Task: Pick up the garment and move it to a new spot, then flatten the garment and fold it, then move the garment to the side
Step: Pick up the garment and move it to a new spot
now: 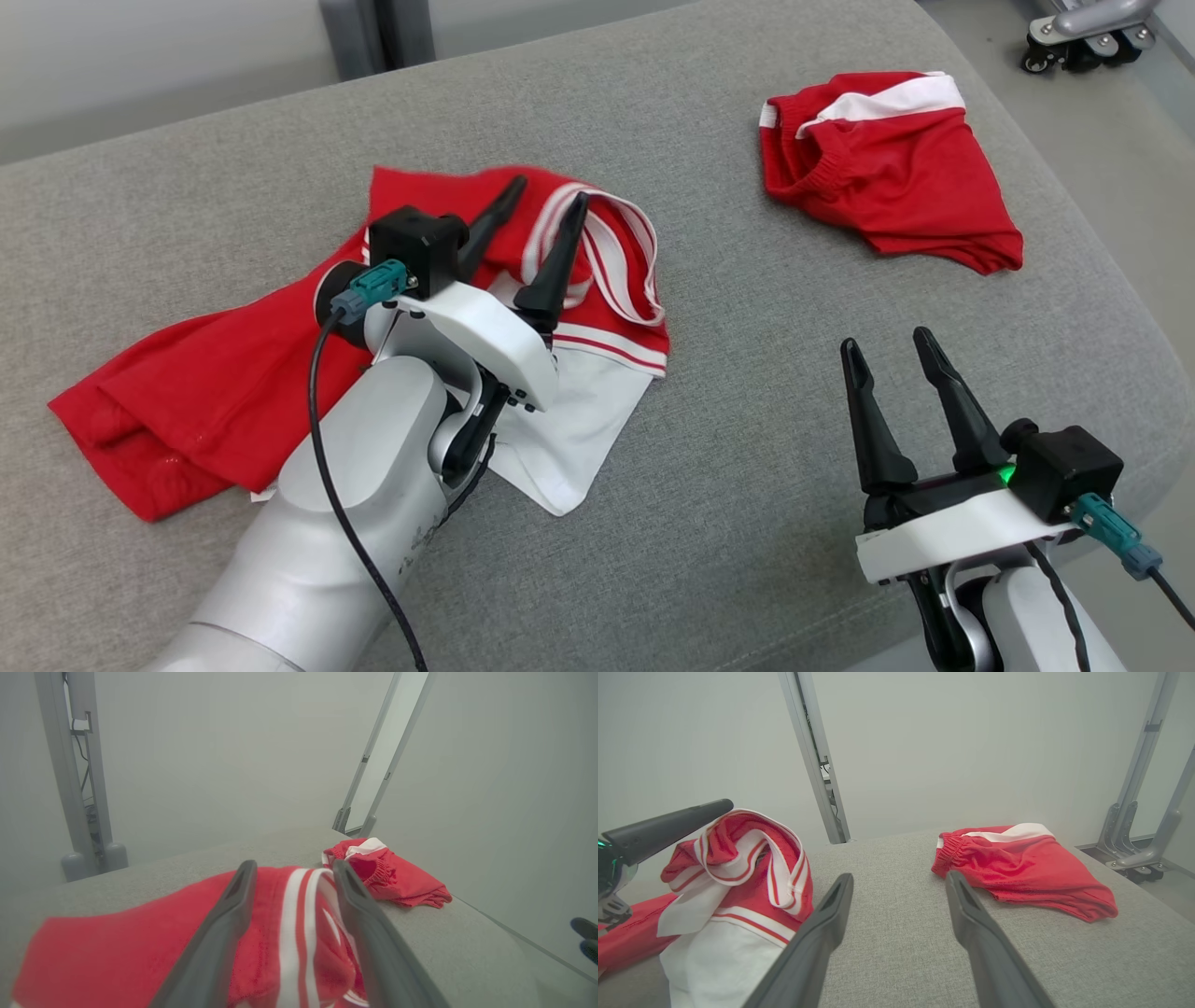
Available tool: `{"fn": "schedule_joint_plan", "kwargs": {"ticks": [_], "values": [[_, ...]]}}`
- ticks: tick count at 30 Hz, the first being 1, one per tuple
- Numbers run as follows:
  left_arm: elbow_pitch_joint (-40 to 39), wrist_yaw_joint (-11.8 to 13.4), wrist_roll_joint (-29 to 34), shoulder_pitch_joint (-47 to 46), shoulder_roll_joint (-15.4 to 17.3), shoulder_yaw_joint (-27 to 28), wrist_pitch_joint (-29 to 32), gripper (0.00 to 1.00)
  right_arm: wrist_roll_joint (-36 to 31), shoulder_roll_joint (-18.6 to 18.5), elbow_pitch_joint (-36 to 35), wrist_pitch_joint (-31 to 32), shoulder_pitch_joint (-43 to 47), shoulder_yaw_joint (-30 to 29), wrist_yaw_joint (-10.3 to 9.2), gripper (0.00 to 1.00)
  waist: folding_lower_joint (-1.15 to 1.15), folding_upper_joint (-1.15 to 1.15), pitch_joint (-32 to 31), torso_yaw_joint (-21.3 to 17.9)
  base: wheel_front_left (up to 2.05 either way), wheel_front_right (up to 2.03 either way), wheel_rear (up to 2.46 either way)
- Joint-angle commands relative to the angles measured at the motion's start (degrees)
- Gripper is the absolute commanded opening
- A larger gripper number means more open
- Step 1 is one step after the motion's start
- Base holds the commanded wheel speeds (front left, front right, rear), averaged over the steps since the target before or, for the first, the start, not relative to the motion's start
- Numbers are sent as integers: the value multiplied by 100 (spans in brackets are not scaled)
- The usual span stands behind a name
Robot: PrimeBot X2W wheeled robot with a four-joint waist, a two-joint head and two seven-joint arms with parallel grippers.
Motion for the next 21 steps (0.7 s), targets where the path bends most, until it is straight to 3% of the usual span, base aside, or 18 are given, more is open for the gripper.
{"fn": "schedule_joint_plan", "kwargs": {"ticks": [1,13,21], "values": [[-67,30,-38,-105,30,62,-23,100,24,-27,32,1,-13,-45,2,100,0,0,-26,42,0,0,0],[-604,48,181,435,28,644,-23,100,-182,-28,89,1,107,-139,2,100,0,0,-450,713,0,0,0],[-1227,25,1088,1176,39,1413,-22,100,-341,-30,46,1,248,-238,2,100,0,0,-833,1425,0,0,0]]}}
